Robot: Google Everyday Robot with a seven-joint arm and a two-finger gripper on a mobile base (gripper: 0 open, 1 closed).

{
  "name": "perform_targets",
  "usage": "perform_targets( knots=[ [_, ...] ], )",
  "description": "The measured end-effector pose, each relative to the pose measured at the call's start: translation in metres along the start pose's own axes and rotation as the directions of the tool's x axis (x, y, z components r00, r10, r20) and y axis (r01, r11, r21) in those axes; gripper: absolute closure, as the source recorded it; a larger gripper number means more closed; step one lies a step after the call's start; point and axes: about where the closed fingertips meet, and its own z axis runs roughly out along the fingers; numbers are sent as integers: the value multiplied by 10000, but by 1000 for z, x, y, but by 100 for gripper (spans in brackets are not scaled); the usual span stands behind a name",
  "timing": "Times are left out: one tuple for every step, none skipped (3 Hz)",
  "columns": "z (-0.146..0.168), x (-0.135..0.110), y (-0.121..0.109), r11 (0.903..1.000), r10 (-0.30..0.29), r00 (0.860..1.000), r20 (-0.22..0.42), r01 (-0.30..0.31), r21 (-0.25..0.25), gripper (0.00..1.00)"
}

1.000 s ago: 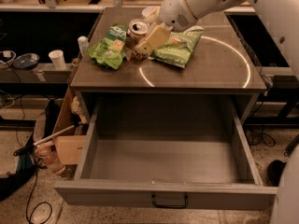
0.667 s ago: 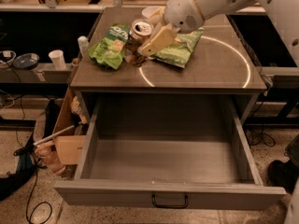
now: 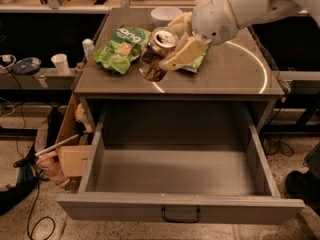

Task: Place orange can into top drawer

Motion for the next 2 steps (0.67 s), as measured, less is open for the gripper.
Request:
perform_targets(
  knots=[
    [-16,13,26,9981,457,9977,-506,-436,430,100],
    [-26,31,46,9899,1132,9853,-1278,-1008,997,100]
  ],
)
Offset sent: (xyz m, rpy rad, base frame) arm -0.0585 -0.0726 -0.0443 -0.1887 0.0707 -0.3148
